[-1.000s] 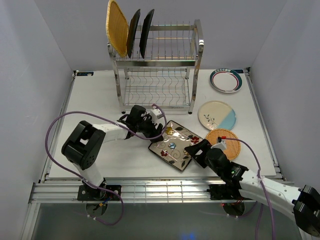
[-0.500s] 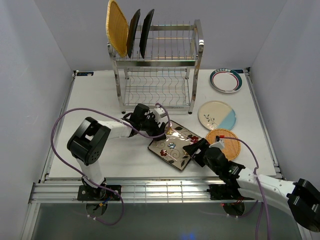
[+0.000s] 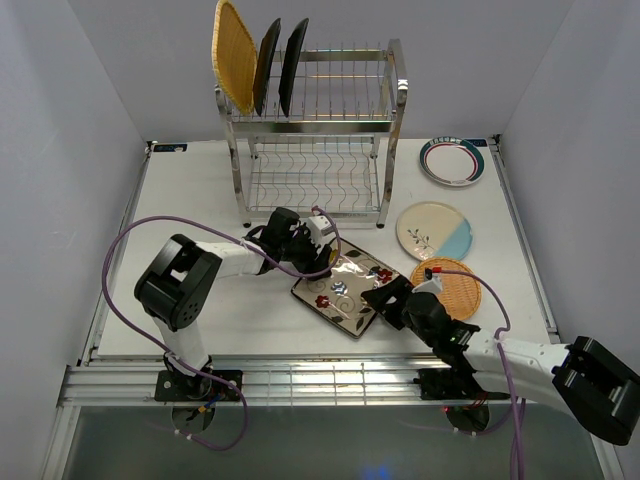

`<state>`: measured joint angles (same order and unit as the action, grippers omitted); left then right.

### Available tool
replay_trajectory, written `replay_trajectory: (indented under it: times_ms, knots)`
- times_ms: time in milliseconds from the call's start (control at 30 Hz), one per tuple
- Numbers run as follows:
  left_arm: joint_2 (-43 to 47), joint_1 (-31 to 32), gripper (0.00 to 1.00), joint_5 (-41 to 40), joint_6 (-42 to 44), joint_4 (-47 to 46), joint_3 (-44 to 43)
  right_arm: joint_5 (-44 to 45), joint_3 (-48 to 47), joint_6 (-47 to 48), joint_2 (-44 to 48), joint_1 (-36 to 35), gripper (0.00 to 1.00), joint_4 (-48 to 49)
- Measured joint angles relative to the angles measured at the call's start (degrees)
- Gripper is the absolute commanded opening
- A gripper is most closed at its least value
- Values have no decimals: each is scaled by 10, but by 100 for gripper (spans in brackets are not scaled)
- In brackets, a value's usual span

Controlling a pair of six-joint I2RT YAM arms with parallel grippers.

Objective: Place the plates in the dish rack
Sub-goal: Pick up the plate at the center of the board.

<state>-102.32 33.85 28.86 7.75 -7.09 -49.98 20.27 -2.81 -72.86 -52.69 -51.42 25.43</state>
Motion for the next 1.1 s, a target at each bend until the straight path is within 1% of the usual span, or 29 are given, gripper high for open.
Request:
replay_trajectory:
  times_ms: [100, 300, 700, 900, 1033, 1100]
  knots:
    - [0, 0, 74, 0, 5, -1, 1, -6, 8, 6, 3, 0, 74, 14]
    - [1, 1, 74, 1, 14, -3, 3, -8, 17, 15, 38, 0, 75, 12]
    - [1, 5, 73, 0, 31, 0, 3, -8, 18, 31, 25, 0, 73, 20]
    - [1, 6, 73, -2, 39, 0, 4, -9, 18, 25, -8, 0, 74, 46]
    - [2, 7, 73, -3, 44, 1, 4, -16, 18, -9, -59, 1, 74, 100]
    - [2, 8, 73, -4, 45, 2, 4, -27, 18, -33, -96, 1, 74, 143]
